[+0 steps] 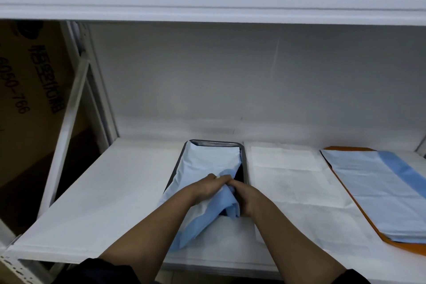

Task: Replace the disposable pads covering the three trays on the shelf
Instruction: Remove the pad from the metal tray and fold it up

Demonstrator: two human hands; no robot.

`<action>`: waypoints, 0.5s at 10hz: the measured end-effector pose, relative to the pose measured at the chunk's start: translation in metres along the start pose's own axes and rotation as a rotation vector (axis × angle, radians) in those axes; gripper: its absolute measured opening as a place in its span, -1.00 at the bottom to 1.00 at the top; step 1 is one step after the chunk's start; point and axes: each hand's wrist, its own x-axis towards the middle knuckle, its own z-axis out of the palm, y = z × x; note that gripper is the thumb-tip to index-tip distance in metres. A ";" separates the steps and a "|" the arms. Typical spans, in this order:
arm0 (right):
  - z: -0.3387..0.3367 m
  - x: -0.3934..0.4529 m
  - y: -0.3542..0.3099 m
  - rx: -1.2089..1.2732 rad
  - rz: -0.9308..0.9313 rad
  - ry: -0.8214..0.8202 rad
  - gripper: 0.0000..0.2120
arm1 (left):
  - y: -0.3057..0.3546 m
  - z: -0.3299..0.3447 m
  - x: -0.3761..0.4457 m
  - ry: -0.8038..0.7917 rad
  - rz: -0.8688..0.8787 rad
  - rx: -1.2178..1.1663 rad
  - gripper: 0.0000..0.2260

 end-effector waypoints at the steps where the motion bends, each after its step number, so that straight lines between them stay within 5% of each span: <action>1: -0.006 0.010 -0.004 -0.038 -0.135 0.079 -0.61 | -0.005 -0.002 0.001 -0.013 -0.034 -0.072 -0.54; 3: -0.006 0.012 -0.007 -0.382 -0.419 0.157 -0.35 | -0.011 -0.006 0.000 -0.037 -0.016 -0.093 -0.62; 5: -0.009 0.006 -0.017 -0.552 -0.491 0.078 -0.53 | -0.010 -0.005 0.003 -0.102 0.102 -0.095 -0.65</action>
